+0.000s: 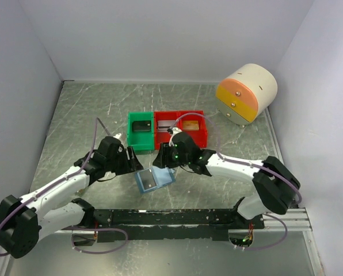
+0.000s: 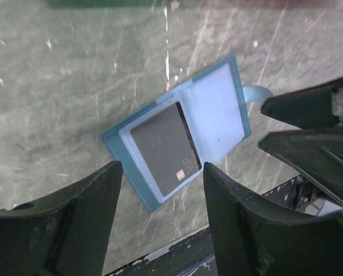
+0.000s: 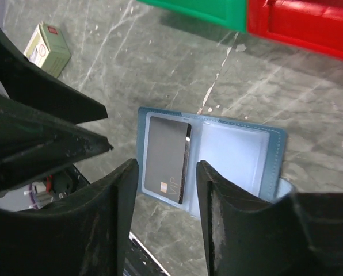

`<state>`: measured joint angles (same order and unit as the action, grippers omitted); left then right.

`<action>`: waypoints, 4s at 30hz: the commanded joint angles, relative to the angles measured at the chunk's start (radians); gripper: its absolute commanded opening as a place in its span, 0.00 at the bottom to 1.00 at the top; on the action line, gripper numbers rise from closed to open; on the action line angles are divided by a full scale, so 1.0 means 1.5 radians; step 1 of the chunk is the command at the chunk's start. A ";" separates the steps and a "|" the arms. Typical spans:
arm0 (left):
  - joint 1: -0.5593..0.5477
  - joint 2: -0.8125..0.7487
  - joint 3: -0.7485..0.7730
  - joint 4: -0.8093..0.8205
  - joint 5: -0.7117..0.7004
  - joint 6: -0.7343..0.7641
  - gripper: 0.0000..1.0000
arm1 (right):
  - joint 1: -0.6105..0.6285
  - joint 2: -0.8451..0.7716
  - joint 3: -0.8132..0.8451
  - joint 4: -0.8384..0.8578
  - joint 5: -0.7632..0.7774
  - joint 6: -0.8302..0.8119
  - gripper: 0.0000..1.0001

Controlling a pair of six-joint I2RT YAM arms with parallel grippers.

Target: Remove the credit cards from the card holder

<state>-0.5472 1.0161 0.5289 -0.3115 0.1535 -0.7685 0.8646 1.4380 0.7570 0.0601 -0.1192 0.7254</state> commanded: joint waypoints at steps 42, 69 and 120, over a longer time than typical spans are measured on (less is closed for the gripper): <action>-0.156 0.174 -0.051 0.092 -0.091 -0.059 0.27 | -0.048 0.209 -0.033 0.178 -0.291 -0.011 0.24; -0.159 0.158 -0.047 0.072 -0.106 -0.061 0.25 | -0.055 0.226 -0.038 0.210 -0.303 -0.003 0.04; -0.199 0.090 0.039 0.072 -0.118 -0.073 0.41 | -0.140 0.233 -0.121 0.312 -0.358 0.042 0.00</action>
<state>-0.8253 1.1587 0.5323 -0.2531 -0.0067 -0.8722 0.6617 1.7699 0.5610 0.5407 -0.6693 0.7963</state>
